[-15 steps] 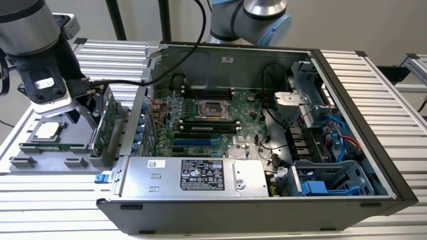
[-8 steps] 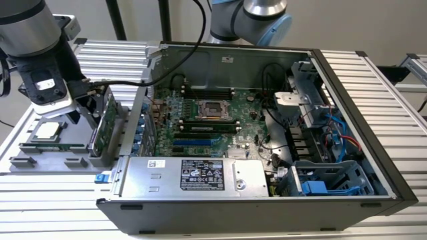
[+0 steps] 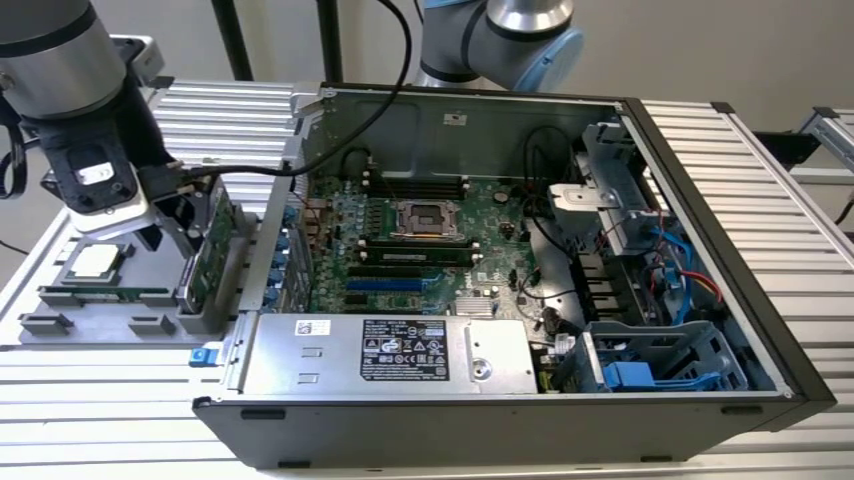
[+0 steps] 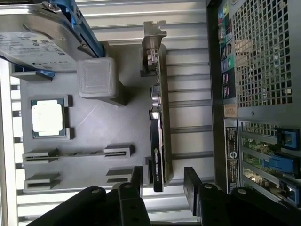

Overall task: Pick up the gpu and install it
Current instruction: 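Pick up the gpu and move the gpu toward the slot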

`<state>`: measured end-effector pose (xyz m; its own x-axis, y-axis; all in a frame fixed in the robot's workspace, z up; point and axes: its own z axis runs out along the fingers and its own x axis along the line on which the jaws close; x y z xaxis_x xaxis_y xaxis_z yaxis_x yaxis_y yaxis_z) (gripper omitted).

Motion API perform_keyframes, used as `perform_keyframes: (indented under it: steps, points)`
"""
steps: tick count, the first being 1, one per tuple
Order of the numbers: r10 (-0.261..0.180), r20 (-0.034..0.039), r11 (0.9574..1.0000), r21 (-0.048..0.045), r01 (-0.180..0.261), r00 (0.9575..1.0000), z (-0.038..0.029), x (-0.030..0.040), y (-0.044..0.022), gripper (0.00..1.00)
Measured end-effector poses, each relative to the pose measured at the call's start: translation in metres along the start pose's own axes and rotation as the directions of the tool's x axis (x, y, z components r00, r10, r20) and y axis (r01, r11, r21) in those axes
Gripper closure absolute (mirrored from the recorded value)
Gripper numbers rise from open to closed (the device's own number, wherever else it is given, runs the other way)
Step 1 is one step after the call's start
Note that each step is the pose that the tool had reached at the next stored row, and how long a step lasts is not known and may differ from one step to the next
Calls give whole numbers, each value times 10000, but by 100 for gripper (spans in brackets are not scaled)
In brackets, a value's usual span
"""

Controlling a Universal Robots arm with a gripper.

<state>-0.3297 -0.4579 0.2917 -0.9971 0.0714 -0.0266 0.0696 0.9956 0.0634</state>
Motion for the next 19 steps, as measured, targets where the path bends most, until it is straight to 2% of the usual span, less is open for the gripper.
perform_keyframes:
  steps: [10,19]
  points:
    - [-3,7,10000,89,3,10000,53,7,77,0]
    - [4,8,10000,89,-4,10000,61,7,79,0]
